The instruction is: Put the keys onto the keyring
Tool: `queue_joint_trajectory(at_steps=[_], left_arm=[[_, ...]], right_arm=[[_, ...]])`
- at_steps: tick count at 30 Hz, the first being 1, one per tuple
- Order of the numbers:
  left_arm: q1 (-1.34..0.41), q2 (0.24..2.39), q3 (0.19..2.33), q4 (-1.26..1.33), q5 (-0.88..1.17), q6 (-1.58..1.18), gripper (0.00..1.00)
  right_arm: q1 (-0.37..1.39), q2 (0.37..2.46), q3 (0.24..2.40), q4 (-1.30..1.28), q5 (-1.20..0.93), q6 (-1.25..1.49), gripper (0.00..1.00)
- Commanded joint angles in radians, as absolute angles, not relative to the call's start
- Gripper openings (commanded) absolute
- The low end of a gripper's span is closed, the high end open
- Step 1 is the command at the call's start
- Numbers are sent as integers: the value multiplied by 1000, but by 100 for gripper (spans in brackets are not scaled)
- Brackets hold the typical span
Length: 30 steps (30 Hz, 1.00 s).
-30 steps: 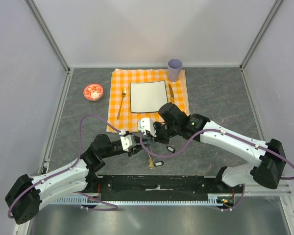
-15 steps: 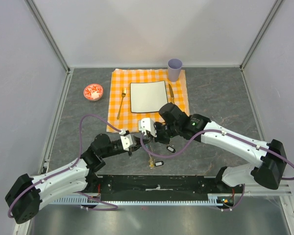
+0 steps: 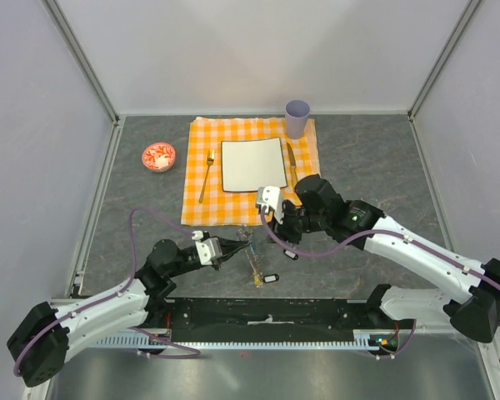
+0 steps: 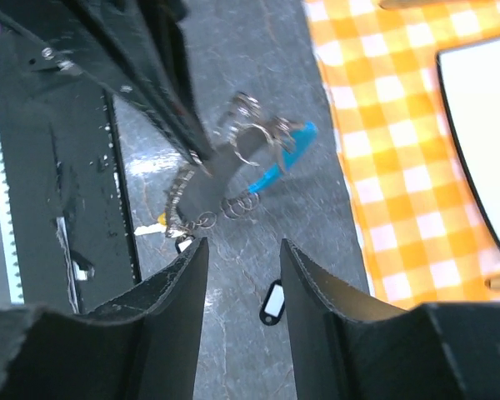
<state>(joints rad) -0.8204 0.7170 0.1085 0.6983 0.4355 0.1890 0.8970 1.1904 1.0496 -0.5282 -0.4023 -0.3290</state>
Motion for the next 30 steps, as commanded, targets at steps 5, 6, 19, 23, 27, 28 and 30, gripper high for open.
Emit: queue_joint_trajectory(at_steps=[5,6,19,23,27,28,30], left_arm=[[-822,690,49,838,408,150,2],[-822,686,46,841,400,149,2],[-821,660,35,828,356,146,2],[-821,675,40,827,360,147,2],[-822,699,51,824,374,147,2],[-821,701,55,822,376,149,2],[-822,701,55,819,379,147,2]], right_arm=[[802,1186,950,-489,-216,-40,50],[793,1212,934,-489,-200,-25,50],[769,1499,939,-459,-124,54,47],[756,1546,934,-454,-152,87,47],[746,1566,939,-454,-161,110,45],[741,1569,939,-454,-164,113,44],[726,1585,937,-454,-175,118,41]])
